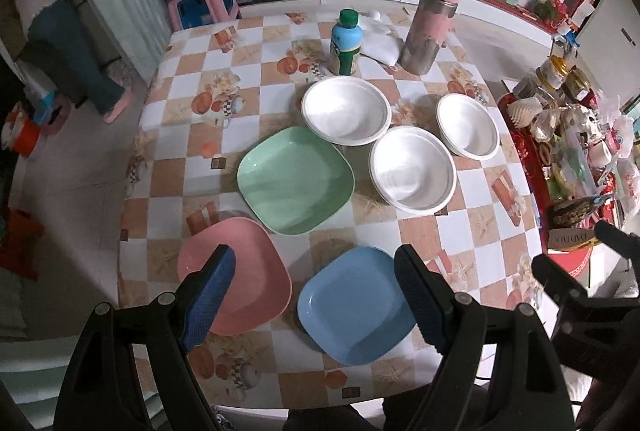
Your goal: Organize plates and bowls
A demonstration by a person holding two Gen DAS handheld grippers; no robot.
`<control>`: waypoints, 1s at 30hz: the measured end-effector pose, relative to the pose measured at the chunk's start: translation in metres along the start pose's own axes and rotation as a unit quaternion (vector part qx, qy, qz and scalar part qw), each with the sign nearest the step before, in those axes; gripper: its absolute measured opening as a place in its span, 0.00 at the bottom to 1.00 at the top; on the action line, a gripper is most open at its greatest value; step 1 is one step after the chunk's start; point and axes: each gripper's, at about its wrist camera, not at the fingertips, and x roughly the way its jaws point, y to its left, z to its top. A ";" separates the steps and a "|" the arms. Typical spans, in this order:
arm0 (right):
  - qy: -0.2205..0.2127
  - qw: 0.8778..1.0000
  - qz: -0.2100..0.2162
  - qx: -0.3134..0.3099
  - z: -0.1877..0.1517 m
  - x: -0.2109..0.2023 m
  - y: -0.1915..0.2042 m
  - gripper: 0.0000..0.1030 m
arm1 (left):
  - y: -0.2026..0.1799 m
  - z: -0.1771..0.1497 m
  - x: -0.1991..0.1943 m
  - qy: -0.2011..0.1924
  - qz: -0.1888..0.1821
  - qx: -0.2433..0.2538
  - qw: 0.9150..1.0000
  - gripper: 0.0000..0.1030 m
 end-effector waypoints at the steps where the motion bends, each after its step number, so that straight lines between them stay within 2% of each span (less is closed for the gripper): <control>1: 0.004 1.000 0.003 -0.001 -0.001 0.003 0.000 0.99 | 0.000 0.001 -0.001 -0.002 0.002 -0.003 1.000 0.82; 6: -0.011 0.999 0.024 -0.028 0.008 0.005 -0.005 0.99 | -0.008 0.004 0.000 0.003 0.009 -0.044 0.999 0.82; 10: -0.019 0.998 0.041 -0.048 0.013 0.010 -0.017 0.99 | -0.023 0.002 -0.002 -0.001 0.022 -0.058 0.998 0.82; 18: -0.008 0.994 0.075 -0.080 0.009 0.026 -0.041 0.99 | -0.049 -0.016 -0.003 0.013 0.048 -0.091 0.995 0.82; 24: 0.005 0.990 0.100 -0.100 -0.003 0.035 -0.046 0.99 | -0.059 -0.034 -0.009 0.017 0.066 -0.100 0.993 0.82; 28: 0.004 0.989 0.106 -0.106 -0.006 0.038 -0.048 0.99 | -0.054 -0.027 -0.013 0.009 0.063 -0.105 0.993 0.82; 30: -0.003 0.990 0.105 -0.096 -0.002 0.034 -0.051 0.99 | -0.054 -0.021 -0.017 -0.002 0.059 -0.091 0.994 0.82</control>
